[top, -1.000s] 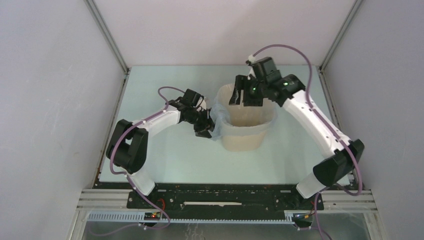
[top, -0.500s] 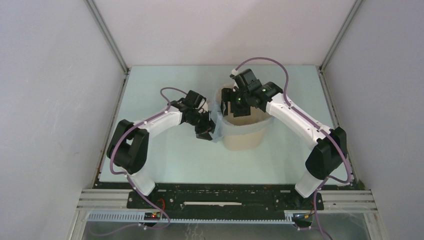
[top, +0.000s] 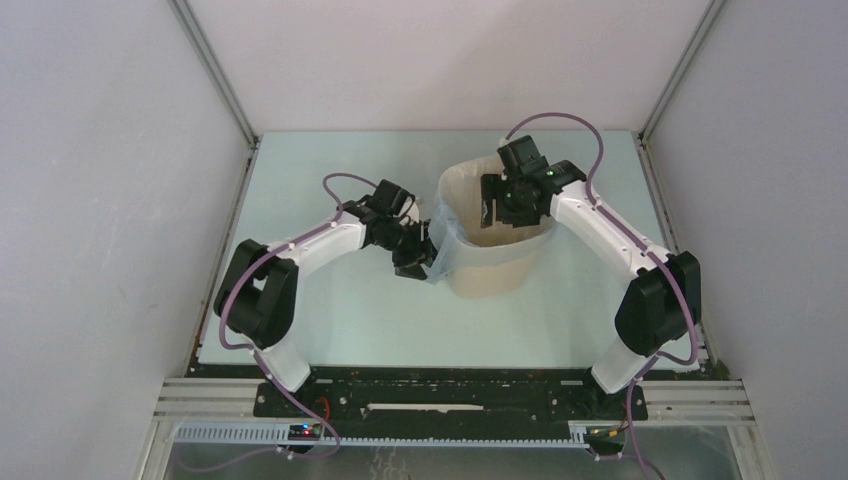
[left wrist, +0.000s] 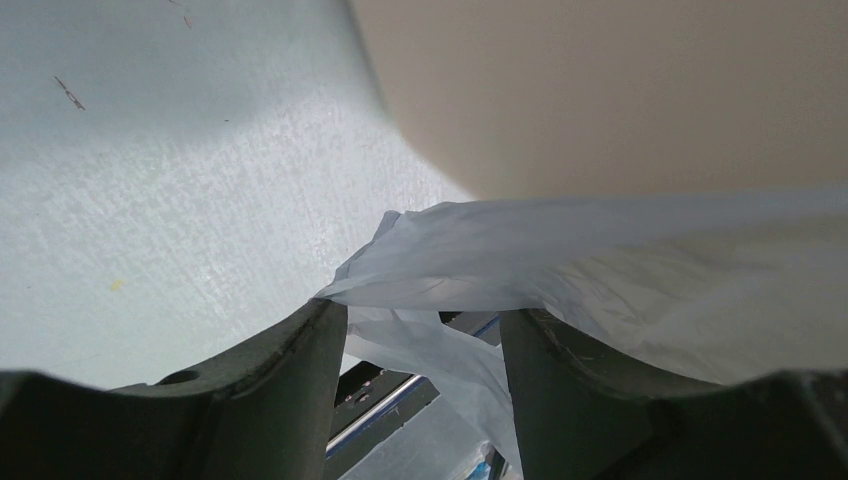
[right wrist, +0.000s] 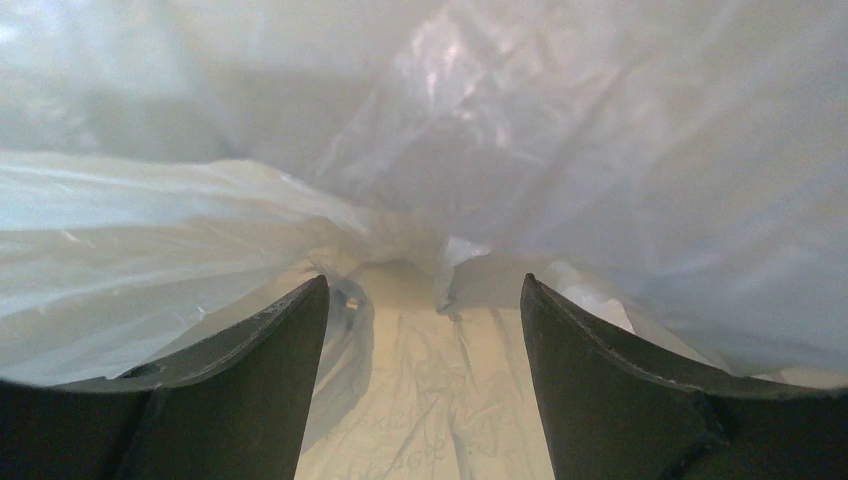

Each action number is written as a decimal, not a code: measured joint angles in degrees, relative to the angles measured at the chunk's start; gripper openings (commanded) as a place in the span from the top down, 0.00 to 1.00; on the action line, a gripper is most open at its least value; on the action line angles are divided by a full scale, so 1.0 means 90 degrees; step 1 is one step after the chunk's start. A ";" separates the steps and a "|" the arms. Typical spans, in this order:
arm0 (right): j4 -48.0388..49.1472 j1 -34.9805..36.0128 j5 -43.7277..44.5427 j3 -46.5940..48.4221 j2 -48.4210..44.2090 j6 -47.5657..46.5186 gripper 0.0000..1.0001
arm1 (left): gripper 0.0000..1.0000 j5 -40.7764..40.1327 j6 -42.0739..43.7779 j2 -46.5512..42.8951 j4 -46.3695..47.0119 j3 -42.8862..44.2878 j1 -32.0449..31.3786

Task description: Put the trash bags into the trash bin

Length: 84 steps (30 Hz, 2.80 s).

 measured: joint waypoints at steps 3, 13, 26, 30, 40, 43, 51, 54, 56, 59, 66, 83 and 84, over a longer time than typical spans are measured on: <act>0.0017 -0.0121 -0.0022 0.0019 0.0000 -0.0012 0.20 | 0.37 0.0005 0.0000 0.0000 0.0007 0.0000 -0.0002; 0.0607 0.0503 -0.0289 0.0090 0.0090 0.0265 0.21 | 0.36 0.0005 0.0000 0.0017 -0.0017 0.0041 -0.0007; 0.2093 0.0080 0.0015 -0.0413 0.0376 0.0311 0.21 | 0.36 0.0005 0.0002 0.0131 -0.0019 0.0175 -0.0107; 0.2067 0.0092 -0.0010 -0.0651 0.0228 0.0097 0.21 | 0.35 0.0005 0.0005 0.0138 -0.0036 0.0226 -0.0109; 0.2205 0.0104 -0.0155 -0.1537 0.0032 -0.0012 0.22 | 0.34 0.0012 0.0005 0.0206 -0.0066 0.0355 -0.0109; 0.2239 0.0136 -0.0180 -0.1508 0.0376 0.0090 0.21 | 0.34 0.0010 0.0005 0.0226 -0.0075 0.0452 -0.0109; 0.2152 0.0253 -0.0136 -0.1433 0.1124 0.0240 0.21 | 0.33 0.0012 0.0005 0.0289 -0.0119 0.0607 -0.0109; 0.2045 0.0296 -0.0114 -0.1396 0.1285 0.0250 0.21 | 0.33 0.0010 0.0005 0.0333 -0.0146 0.0653 -0.0112; 0.1955 0.0316 -0.0100 -0.1394 0.1297 0.0250 0.21 | 0.33 0.0015 0.0005 0.0367 -0.0158 0.0690 -0.0114; 0.1809 0.0342 -0.0095 -0.1311 0.1273 0.0267 0.19 | 0.32 0.0032 0.0005 0.0478 -0.0158 0.0775 -0.0126; 0.1668 0.0296 -0.0029 -0.1229 0.0792 0.0350 0.16 | 0.29 0.0063 0.0000 0.0668 -0.0151 0.0801 -0.0214; 0.1690 0.0153 -0.0362 -0.1229 0.1146 0.0539 0.15 | 0.17 0.0073 -0.0141 0.0651 0.0255 0.0748 -0.0372; 0.1642 0.0146 -0.0367 -0.1226 0.1008 0.0542 0.15 | 0.16 0.0041 -0.0102 0.0607 0.0253 0.0719 -0.0372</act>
